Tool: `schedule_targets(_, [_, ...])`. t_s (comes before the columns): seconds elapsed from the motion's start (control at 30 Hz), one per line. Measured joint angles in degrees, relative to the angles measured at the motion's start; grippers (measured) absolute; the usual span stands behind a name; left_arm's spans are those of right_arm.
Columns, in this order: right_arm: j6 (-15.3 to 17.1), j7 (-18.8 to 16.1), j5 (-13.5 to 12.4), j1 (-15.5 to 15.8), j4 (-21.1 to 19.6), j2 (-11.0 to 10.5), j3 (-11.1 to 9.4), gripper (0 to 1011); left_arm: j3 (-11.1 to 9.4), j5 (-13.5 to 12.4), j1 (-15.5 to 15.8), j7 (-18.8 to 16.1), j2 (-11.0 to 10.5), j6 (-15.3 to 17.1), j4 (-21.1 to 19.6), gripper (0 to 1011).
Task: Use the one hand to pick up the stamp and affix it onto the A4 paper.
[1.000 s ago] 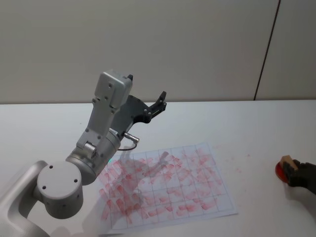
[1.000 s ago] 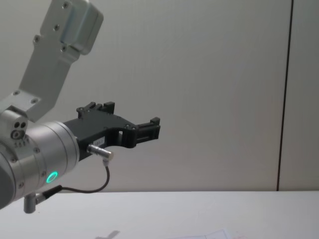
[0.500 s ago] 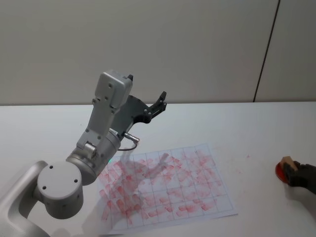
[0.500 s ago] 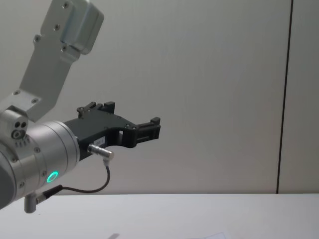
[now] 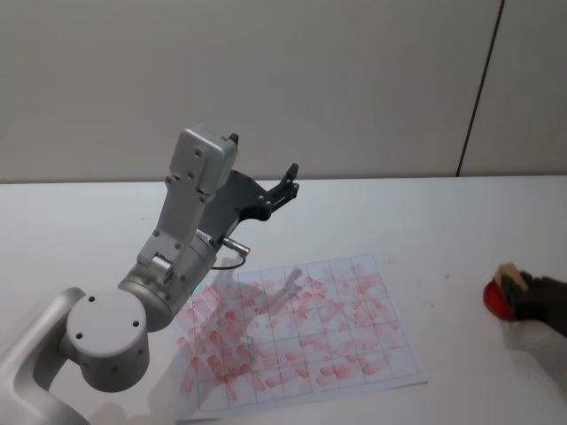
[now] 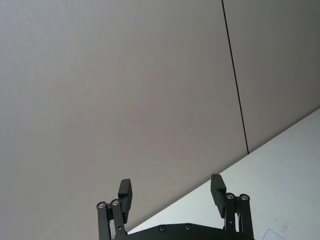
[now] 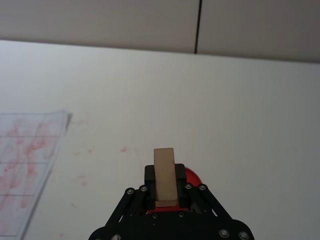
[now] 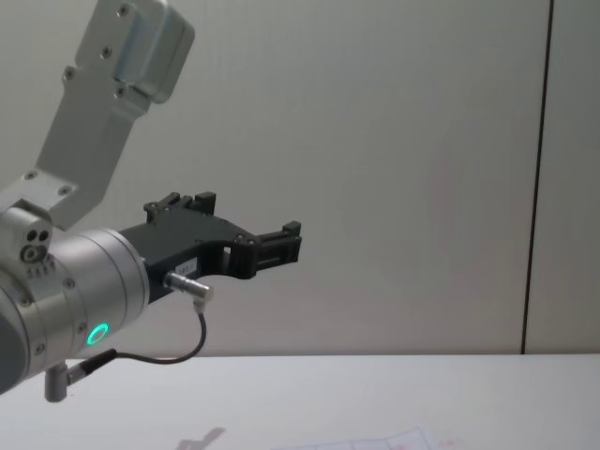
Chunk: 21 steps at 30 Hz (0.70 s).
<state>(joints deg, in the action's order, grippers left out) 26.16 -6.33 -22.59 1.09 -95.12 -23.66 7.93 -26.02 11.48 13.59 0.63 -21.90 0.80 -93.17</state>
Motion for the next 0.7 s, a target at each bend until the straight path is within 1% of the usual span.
schedule_targets(0.2, [-0.65, -1.55, 1.52, -0.8, -2.26, 0.25, 0.56, 217, 0.0, 0.0, 0.0, 0.0, 0.0, 0.0, 0.0, 1001])
schedule_targets(0.33, [-0.4, -3.3, 3.42, -1.94, -3.52, 1.06, 1.61, 217, 0.0, 0.0, 0.0, 0.0, 0.0, 0.0, 0.0, 1001])
schedule_targets(0.53, [1.33, -5.88, 6.39, -3.94, -3.95, 2.88, 3.6, 217, 0.0, 0.0, 0.0, 0.0, 0.0, 0.0, 0.0, 1002])
schedule_targets(0.6, [2.3, -6.85, 7.69, -4.7, -3.69, 3.62, 4.35, 217, 0.0, 0.0, 0.0, 0.0, 0.0, 0.0, 0.0, 1001])
schedule_targets(0.7, [3.27, -7.76, 8.96, -5.56, -3.1, 4.42, 5.22, 217, 0.0, 0.0, 0.0, 0.0, 0.0, 0.0, 0.0, 1001])
